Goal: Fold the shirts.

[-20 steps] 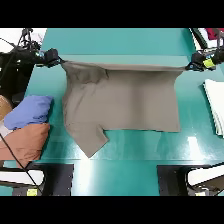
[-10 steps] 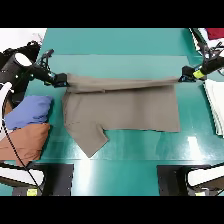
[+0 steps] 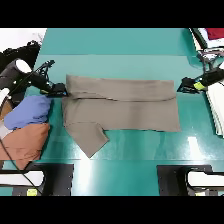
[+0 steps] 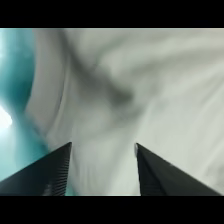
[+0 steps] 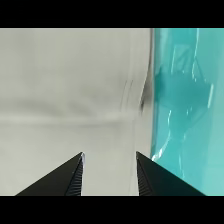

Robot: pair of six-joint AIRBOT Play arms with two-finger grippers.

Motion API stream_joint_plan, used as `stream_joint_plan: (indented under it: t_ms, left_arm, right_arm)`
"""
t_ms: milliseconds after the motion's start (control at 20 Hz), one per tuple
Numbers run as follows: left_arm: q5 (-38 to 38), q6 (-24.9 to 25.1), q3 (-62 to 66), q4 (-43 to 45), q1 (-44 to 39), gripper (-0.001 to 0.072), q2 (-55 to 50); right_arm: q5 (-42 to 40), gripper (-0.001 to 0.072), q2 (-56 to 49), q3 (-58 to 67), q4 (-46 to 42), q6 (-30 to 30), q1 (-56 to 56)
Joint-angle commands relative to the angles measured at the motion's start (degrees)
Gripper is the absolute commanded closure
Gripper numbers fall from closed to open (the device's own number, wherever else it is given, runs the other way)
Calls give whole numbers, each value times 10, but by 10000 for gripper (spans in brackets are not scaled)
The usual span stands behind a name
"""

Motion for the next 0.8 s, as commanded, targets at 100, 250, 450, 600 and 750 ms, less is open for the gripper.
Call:
stream_joint_plan:
  t_ms: [100,250,450,600,750]
  left_arm:
    - [-37,-43,-201,8,0,227,182]
    - [-24,-69,-340,-34,0,226,270]
    - [29,-66,-452,-128,-4,227,309]
    - [94,-68,-485,-140,-48,227,309]
    - [159,-87,-486,-152,-92,227,309]
  right_arm:
    - [-29,327,119,-116,-1,-2,-33]
    - [-38,327,144,-146,-1,-2,-43]
    - [-36,327,146,-149,0,-2,-38]
    - [-36,327,146,-149,19,-2,-33]
    - [-34,328,147,-149,30,-2,-33]
